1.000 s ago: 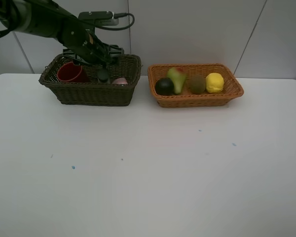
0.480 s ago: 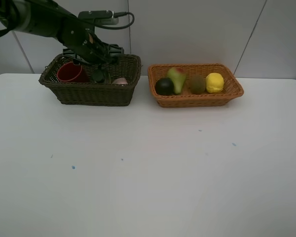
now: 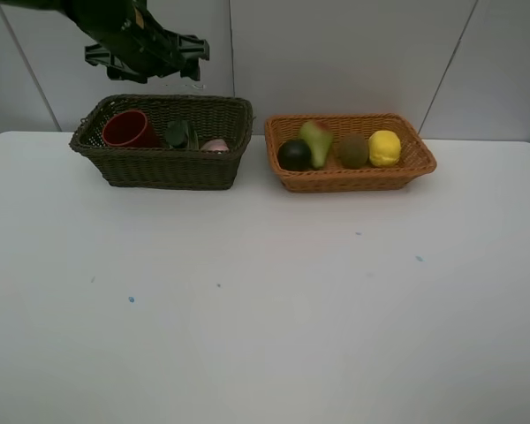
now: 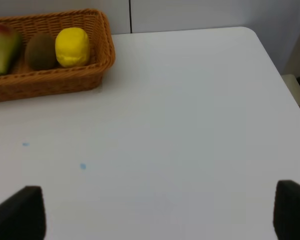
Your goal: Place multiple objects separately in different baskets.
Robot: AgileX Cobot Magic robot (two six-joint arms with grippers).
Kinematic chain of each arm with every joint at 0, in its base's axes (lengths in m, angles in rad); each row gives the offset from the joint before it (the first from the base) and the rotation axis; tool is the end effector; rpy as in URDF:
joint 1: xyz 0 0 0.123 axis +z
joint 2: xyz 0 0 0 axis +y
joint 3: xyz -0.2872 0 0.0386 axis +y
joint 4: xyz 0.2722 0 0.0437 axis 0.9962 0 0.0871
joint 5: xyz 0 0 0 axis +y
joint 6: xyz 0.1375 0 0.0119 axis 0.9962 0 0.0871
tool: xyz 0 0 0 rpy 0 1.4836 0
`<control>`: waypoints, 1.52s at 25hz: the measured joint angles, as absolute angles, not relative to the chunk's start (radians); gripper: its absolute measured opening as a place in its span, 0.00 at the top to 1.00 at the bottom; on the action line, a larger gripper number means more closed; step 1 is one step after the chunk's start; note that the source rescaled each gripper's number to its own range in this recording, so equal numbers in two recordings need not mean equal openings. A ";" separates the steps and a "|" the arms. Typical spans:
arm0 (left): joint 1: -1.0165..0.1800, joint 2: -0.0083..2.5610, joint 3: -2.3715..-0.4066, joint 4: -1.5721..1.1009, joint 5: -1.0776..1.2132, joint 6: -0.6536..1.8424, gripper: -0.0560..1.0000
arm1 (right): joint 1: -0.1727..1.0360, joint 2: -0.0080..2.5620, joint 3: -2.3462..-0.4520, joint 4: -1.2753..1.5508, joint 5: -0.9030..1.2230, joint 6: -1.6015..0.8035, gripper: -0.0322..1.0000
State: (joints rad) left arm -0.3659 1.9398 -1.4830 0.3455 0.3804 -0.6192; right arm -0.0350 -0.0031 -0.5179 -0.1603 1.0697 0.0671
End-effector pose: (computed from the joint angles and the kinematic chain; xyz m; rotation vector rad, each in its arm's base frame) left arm 0.4779 -0.1645 0.2048 0.0147 2.3011 -0.1974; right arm 0.0489 -0.0211 0.2738 0.1136 2.0230 -0.1710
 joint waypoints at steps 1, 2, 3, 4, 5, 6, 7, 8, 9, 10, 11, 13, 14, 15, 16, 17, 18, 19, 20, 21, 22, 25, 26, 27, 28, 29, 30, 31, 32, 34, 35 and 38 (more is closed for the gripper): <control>-0.366 1.919 -1.483 0.346 0.396 -0.613 0.00 | -0.035 -0.003 -0.518 -0.160 1.070 0.067 0.00; -0.367 1.897 -1.483 0.346 0.417 -0.607 0.00 | -0.035 -0.003 -0.518 -0.160 1.070 0.067 0.00; -0.367 1.876 -1.483 0.347 0.436 -0.599 0.00 | -0.035 -0.003 -0.518 -0.160 1.070 0.067 0.00; -0.369 1.857 -1.483 0.349 0.461 -0.594 0.00 | -0.035 -0.003 -0.518 -0.160 1.070 0.067 0.01; -0.372 1.835 -1.483 0.351 0.483 -0.592 0.00 | -0.035 -0.003 -0.518 -0.160 1.070 0.067 0.01; -0.374 1.812 -1.483 0.355 0.511 -0.591 0.00 | -0.035 -0.003 -0.518 -0.160 1.070 0.067 0.01; -0.380 1.794 -1.483 0.361 0.540 -0.590 0.00 | -0.035 -0.003 -0.518 -0.160 1.070 0.067 0.01; -0.385 1.772 -1.483 0.365 0.562 -0.590 0.00 | -0.035 -0.003 -0.518 -0.160 1.070 0.067 0.01; -0.391 1.747 -1.480 0.368 0.585 -0.589 0.00 | -0.035 -0.003 -0.518 -0.160 1.070 0.067 0.01; -0.395 1.720 -1.473 0.369 0.596 -0.588 0.00 | -0.035 -0.003 -0.518 -0.160 1.070 0.067 0.01; -0.399 1.696 -1.461 0.369 0.601 -0.588 0.00 | -0.035 -0.003 -0.518 -0.160 1.070 0.067 0.01; -0.413 1.631 -1.419 0.372 0.605 -0.588 0.00 | -0.035 -0.003 -0.518 -0.160 1.070 0.067 0.01; -0.417 1.598 -1.397 0.373 0.608 -0.588 0.00 | -0.035 -0.003 -0.518 -0.160 1.070 0.067 0.01; -0.420 1.568 -1.367 0.373 0.608 -0.588 0.00 | -0.035 -0.003 -0.518 -0.160 1.070 0.067 0.01; -0.429 1.531 -1.334 0.373 0.608 -0.588 0.00 | -0.035 -0.003 -0.518 -0.160 1.070 0.067 0.01; -0.433 1.493 -1.298 0.373 0.610 -0.588 0.00 | -0.035 -0.003 -0.518 -0.160 1.070 0.067 0.01; -0.437 1.459 -1.266 0.373 0.613 -0.588 0.00 | -0.035 -0.003 -0.518 -0.160 1.070 0.067 0.01; -0.440 1.417 -1.227 0.373 0.616 -0.588 0.00 | -0.035 -0.003 -0.518 -0.160 1.070 0.067 0.01; -0.440 1.374 -1.188 0.373 0.618 -0.587 0.00 | -0.035 -0.003 -0.518 -0.160 1.070 0.067 0.01; -0.440 1.328 -1.156 0.373 0.619 -0.584 0.00 | -0.035 -0.003 -0.518 -0.160 1.070 0.067 0.01; -0.440 1.288 -1.117 0.374 0.619 -0.584 0.00 | -0.035 -0.003 -0.518 -0.160 1.070 0.067 0.01; -0.440 1.149 -1.009 0.378 0.622 -0.574 0.00 | -0.035 -0.003 -0.518 -0.160 1.070 0.067 0.01; -0.440 1.097 -0.972 0.379 0.625 -0.569 0.00 | -0.035 -0.003 -0.518 -0.160 1.070 0.067 0.01; -0.440 1.043 -0.936 0.379 0.627 -0.565 0.00 | -0.035 -0.003 -0.518 -0.160 1.070 0.067 0.01; -0.440 0.987 -0.907 0.380 0.634 -0.562 0.00 | -0.035 -0.003 -0.518 -0.160 1.070 0.067 0.01; -0.440 0.940 -0.873 0.380 0.643 -0.562 0.00 | -0.035 -0.003 -0.518 -0.160 1.070 0.067 0.01; -0.440 0.883 -0.840 0.380 0.650 -0.562 0.00 | -0.035 -0.003 -0.518 -0.160 1.070 0.067 0.01; -0.440 0.827 -0.809 0.380 0.663 -0.558 0.00 | -0.035 -0.003 -0.518 -0.160 1.070 0.067 0.01; -0.440 0.772 -0.786 0.380 0.683 -0.555 0.00 | -0.035 -0.003 -0.518 -0.160 1.070 0.067 0.01; -0.440 0.673 -0.737 0.380 0.723 -0.536 0.00 | -0.035 -0.003 -0.518 -0.160 1.070 0.067 0.01; -0.440 0.621 -0.720 0.380 0.750 -0.523 0.00 | -0.035 -0.003 -0.518 -0.160 1.070 0.067 0.01; -0.440 0.485 -0.678 0.380 0.841 -0.490 0.00 | -0.035 -0.003 -0.518 -0.160 1.070 0.067 0.01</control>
State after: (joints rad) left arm -0.4399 0.4853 -0.6783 0.3798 0.8410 -0.4899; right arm -0.0350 -0.0031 -0.5179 -0.1603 1.0697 0.0671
